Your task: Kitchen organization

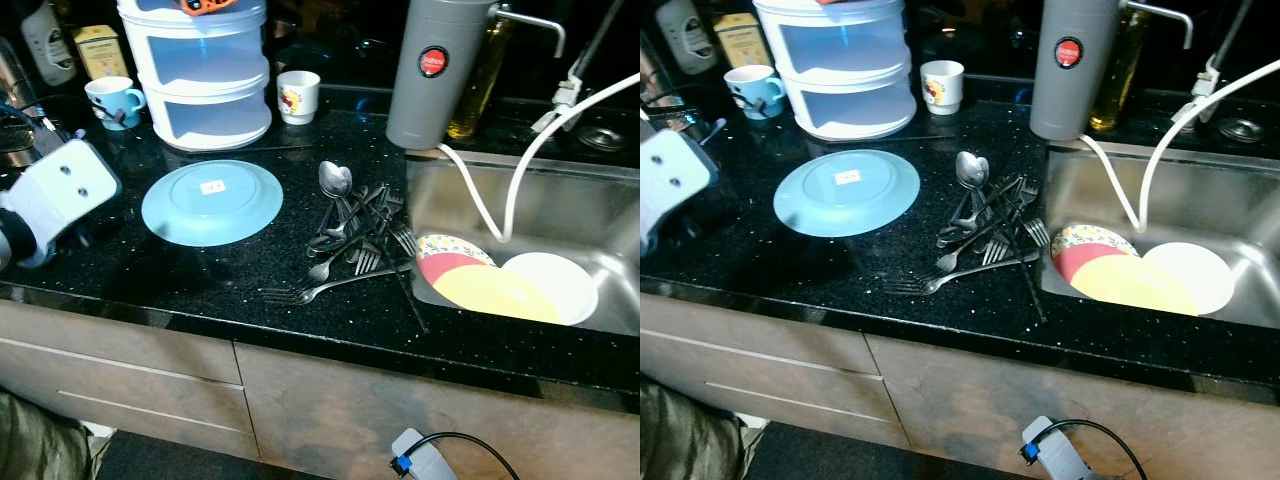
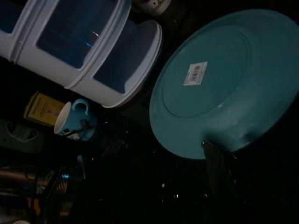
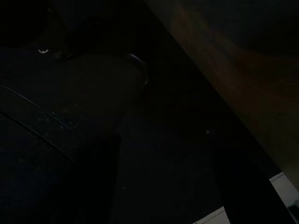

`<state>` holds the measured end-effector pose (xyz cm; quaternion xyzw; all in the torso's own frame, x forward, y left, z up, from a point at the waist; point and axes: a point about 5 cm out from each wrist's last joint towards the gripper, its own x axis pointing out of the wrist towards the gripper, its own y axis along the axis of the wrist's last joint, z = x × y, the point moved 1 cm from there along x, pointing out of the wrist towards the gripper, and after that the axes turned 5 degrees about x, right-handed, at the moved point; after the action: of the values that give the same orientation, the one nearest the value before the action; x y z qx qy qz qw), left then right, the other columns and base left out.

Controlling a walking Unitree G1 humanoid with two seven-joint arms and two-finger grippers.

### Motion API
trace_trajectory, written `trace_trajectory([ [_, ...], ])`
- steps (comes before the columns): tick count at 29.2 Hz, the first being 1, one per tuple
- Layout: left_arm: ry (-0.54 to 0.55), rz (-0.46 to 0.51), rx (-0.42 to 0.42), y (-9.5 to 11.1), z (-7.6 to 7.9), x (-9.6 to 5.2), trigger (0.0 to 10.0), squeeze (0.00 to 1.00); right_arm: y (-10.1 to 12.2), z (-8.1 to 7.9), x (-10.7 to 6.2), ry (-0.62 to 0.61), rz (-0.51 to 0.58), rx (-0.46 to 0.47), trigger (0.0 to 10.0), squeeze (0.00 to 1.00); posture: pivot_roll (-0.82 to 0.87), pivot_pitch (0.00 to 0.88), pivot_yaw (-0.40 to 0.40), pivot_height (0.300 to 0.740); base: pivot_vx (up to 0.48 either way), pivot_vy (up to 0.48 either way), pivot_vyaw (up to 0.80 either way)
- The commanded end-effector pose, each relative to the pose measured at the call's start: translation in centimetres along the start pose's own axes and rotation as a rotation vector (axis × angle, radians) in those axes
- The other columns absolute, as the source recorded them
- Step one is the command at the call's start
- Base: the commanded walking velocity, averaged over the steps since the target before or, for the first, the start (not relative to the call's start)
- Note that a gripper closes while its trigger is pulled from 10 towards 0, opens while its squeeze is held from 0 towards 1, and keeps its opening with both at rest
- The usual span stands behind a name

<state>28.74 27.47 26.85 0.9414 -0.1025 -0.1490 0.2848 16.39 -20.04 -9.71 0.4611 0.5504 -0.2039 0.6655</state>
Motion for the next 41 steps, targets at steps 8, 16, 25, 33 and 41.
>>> trace_trajectory([
  [8, 0.071, 0.053, -0.077, -2.0, -1.7, 2.9, 10.0, 0.0, 0.1, 0.2, 0.0, -0.012, -0.008, -0.018, 10.0, 0.0, 0.07, 0.0, -0.028, 0.74, 0.0, 0.0, 0.0],
  [16, 0.013, 0.207, -0.397, -2.1, -1.5, 4.7, 10.0, 0.0, 0.3, 0.3, 0.0, -0.019, -0.003, -0.021, 10.0, 0.0, 0.06, 0.0, -0.024, 0.74, 0.0, 0.0, 0.0],
  [25, -0.264, 0.191, -0.524, -4.2, 1.8, 6.3, 10.0, 0.0, 0.3, 0.3, 0.0, -0.029, 0.004, -0.022, 10.0, 0.0, 0.05, 0.0, -0.019, 0.74, 0.0, 0.0, 0.0],
  [33, -0.391, 0.124, -0.511, -5.2, 3.0, 6.6, 10.0, 0.0, 0.3, 0.4, 0.0, -0.034, 0.005, -0.025, 10.0, 0.0, 0.04, 0.0, -0.016, 0.74, 0.0, 0.0, 0.0],
  [41, -0.73, 0.051, -0.477, -6.0, 6.1, 4.9, 10.0, 0.0, 0.4, 0.5, -0.1, -0.041, 0.006, -0.031, 10.0, 0.0, 0.04, 0.0, -0.015, 0.74, 0.0, 0.0, 0.0],
])
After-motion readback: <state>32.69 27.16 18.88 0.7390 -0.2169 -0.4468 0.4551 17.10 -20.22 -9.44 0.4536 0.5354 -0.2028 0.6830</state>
